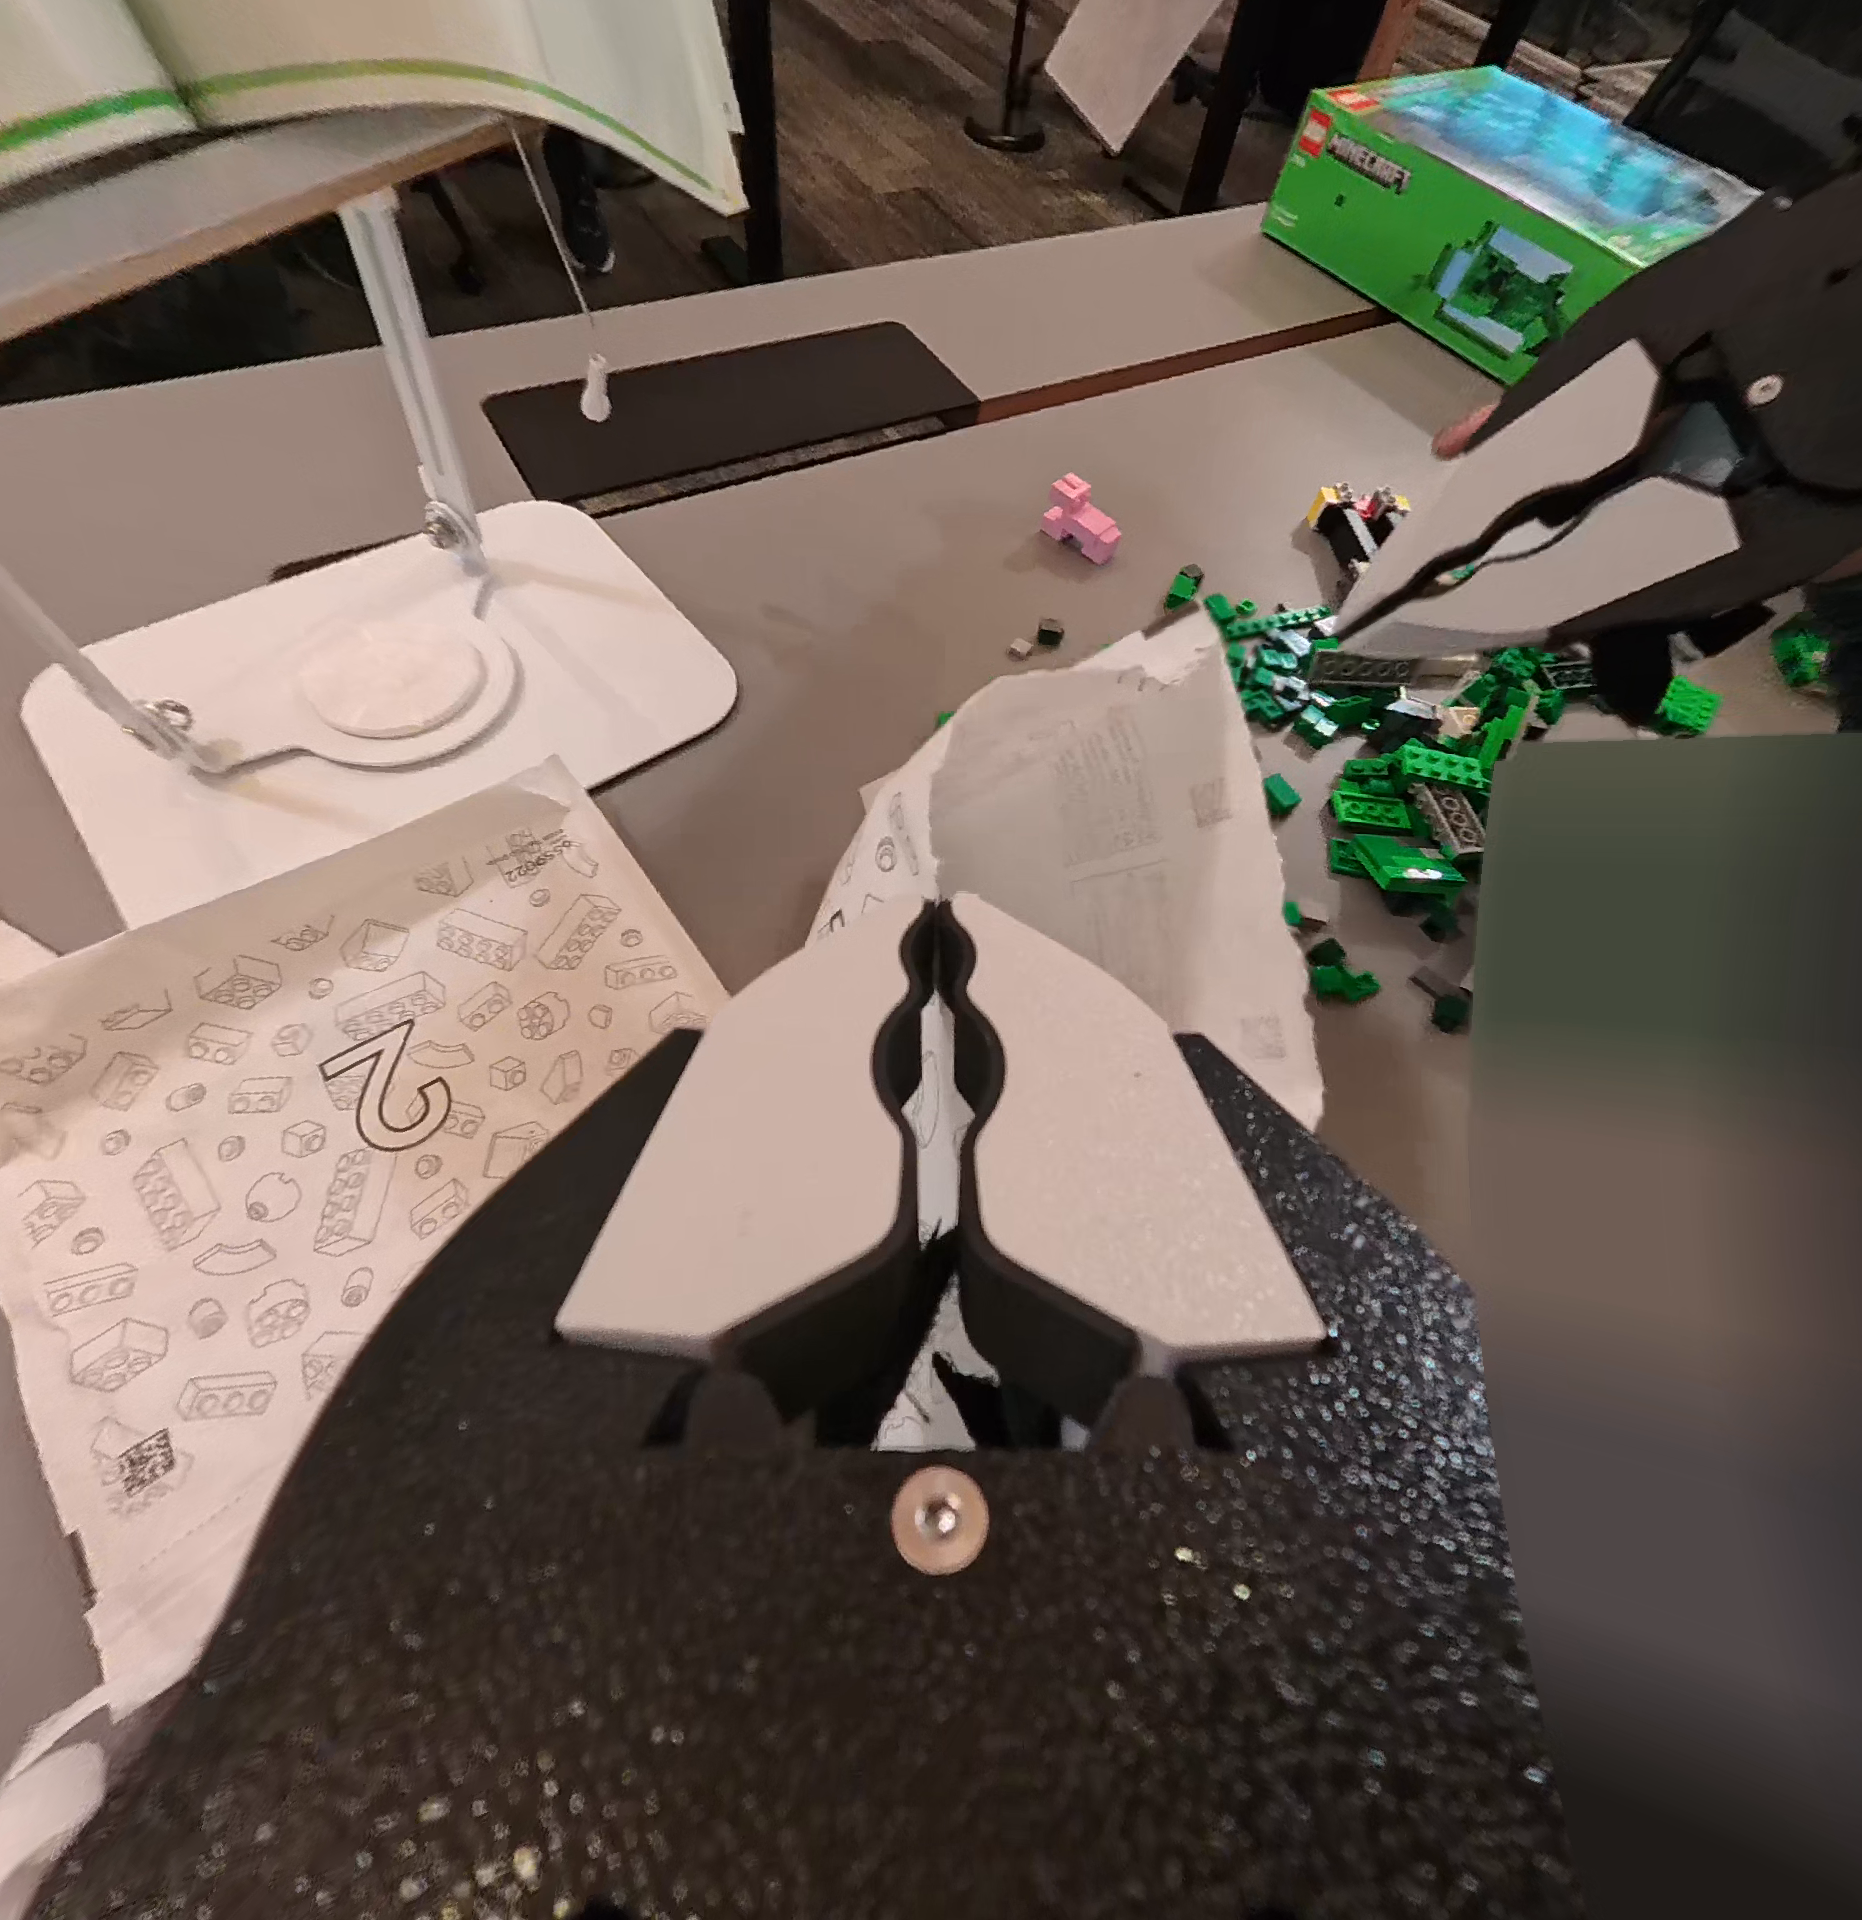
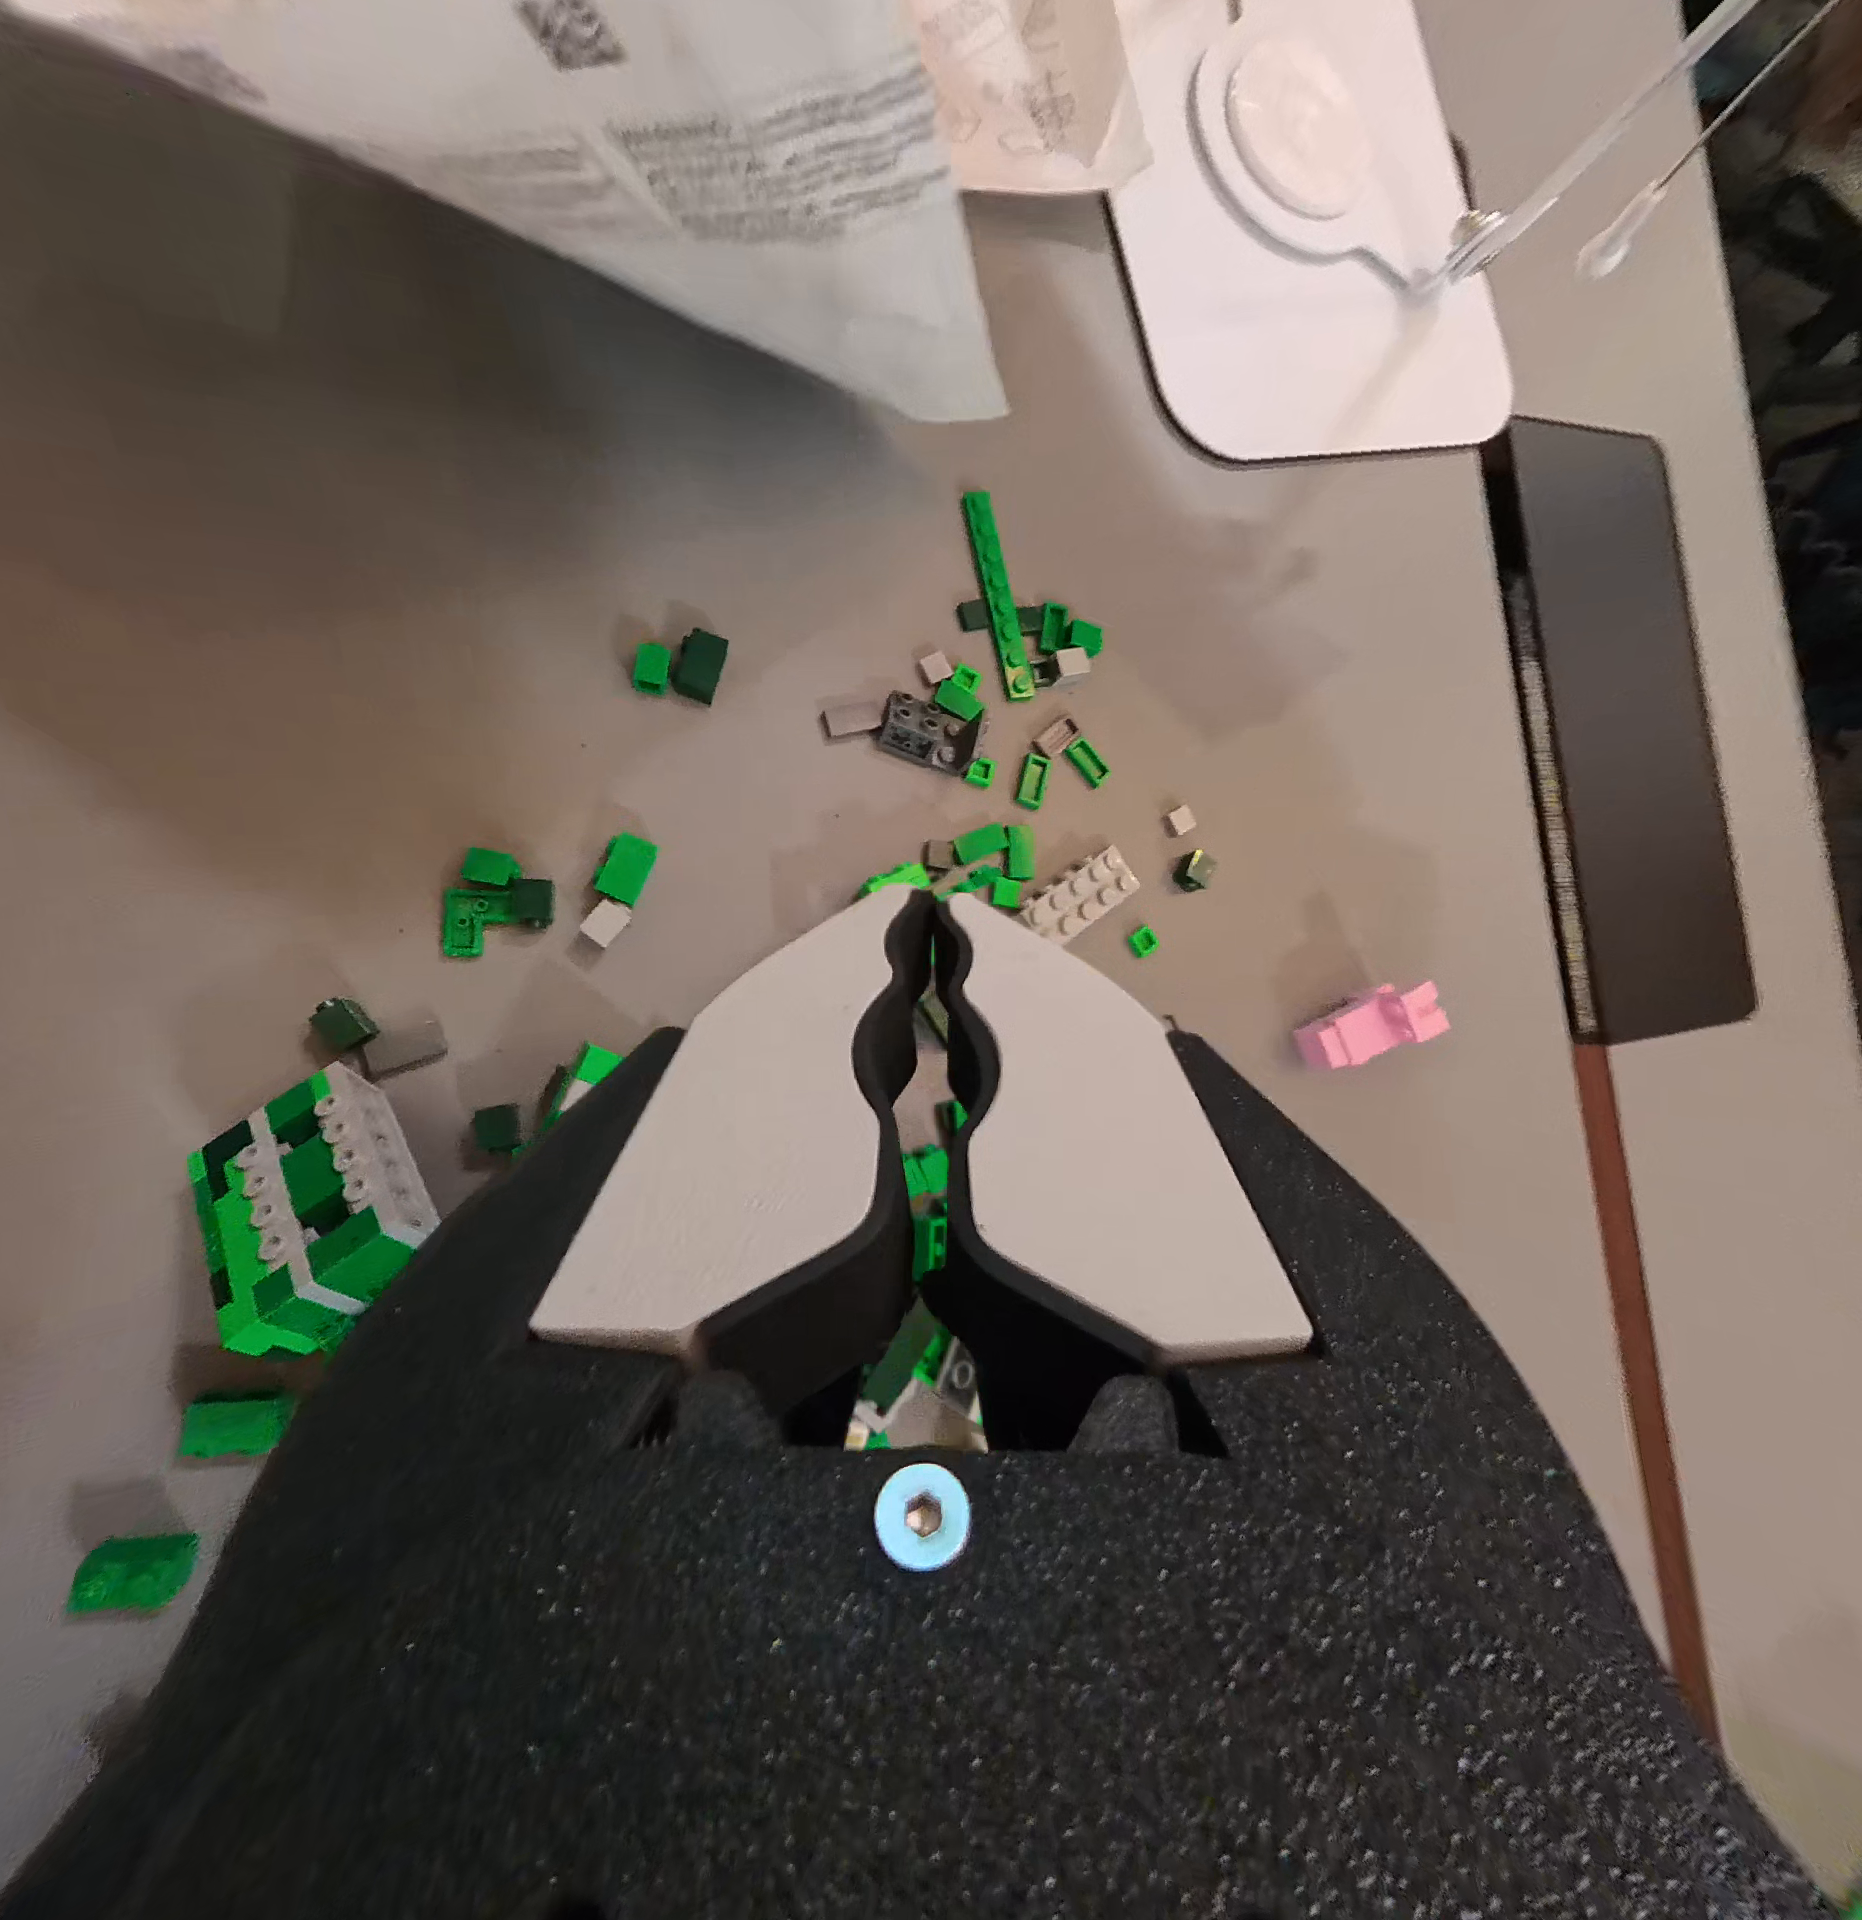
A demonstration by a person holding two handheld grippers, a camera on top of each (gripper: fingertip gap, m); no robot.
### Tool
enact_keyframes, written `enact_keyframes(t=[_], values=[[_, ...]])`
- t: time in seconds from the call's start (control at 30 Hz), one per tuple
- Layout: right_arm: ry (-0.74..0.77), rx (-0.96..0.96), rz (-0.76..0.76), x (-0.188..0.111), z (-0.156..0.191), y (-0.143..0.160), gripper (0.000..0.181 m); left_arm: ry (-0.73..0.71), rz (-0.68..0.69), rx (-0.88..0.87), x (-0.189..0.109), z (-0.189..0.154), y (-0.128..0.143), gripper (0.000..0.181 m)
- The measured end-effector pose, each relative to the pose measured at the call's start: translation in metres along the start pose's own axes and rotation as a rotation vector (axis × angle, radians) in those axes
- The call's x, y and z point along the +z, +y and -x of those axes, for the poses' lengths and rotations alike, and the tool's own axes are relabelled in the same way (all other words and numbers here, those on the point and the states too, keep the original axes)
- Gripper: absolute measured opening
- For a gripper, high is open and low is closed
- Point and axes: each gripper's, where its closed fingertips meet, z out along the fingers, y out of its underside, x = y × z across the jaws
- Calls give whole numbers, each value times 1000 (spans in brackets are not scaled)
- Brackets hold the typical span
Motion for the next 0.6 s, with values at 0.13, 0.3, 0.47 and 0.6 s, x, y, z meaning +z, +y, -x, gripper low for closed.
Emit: enact_keyframes(t=[0.13,0.3,0.47,0.6], values=[[-90,15,0,11,12,2,3,-1,-16,1,-2,0,-3,0],[-83,22,25,20,10,6,9,4,-9,2,-1,0,-1,0],[-66,47,39,22,5,12,8,2,-14,0,-1,1,-2,0],[-59,54,43,22,3,14,8,3,-15,-2,-1,1,-2,0]])
